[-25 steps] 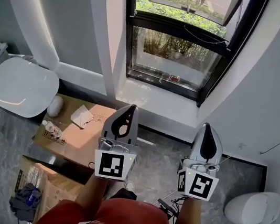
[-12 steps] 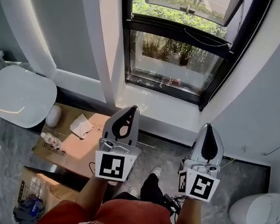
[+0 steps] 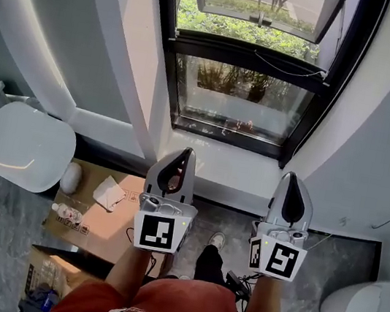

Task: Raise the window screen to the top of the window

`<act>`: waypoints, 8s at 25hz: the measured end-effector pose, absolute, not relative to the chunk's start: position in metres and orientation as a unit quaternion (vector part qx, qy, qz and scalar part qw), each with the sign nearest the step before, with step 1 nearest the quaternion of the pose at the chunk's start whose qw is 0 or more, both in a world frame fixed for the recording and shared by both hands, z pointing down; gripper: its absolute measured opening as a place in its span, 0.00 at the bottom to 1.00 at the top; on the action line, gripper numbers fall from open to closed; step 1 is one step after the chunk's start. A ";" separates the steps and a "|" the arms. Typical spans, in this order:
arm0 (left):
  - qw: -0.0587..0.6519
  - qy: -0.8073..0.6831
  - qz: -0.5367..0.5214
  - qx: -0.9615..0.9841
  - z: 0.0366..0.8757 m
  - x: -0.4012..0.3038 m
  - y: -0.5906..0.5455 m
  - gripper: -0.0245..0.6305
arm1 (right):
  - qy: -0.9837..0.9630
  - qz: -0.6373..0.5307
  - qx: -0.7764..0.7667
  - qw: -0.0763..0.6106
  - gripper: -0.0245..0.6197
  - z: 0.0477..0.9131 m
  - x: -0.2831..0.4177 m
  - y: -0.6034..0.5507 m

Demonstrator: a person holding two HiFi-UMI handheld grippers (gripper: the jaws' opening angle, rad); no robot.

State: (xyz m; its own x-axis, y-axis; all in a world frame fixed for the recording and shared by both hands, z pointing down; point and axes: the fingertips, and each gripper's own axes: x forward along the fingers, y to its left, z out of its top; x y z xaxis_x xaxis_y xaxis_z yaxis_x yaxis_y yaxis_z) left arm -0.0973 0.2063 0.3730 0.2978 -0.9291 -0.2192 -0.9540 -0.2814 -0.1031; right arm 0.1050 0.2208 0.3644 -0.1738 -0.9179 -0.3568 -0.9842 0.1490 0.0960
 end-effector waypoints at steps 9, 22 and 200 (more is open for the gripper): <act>0.115 0.595 0.065 -0.792 0.364 -0.067 0.101 0.04 | 0.747 0.149 -0.638 0.110 0.05 0.359 0.140 0.113; 0.118 0.603 0.051 -0.787 0.356 -0.020 -0.027 0.04 | 0.756 0.144 -0.629 0.114 0.05 0.350 0.187 -0.018; 0.582 0.458 -0.422 -0.523 0.257 -0.039 -0.329 0.10 | 0.431 0.546 -0.536 -0.478 0.10 0.261 0.139 -0.310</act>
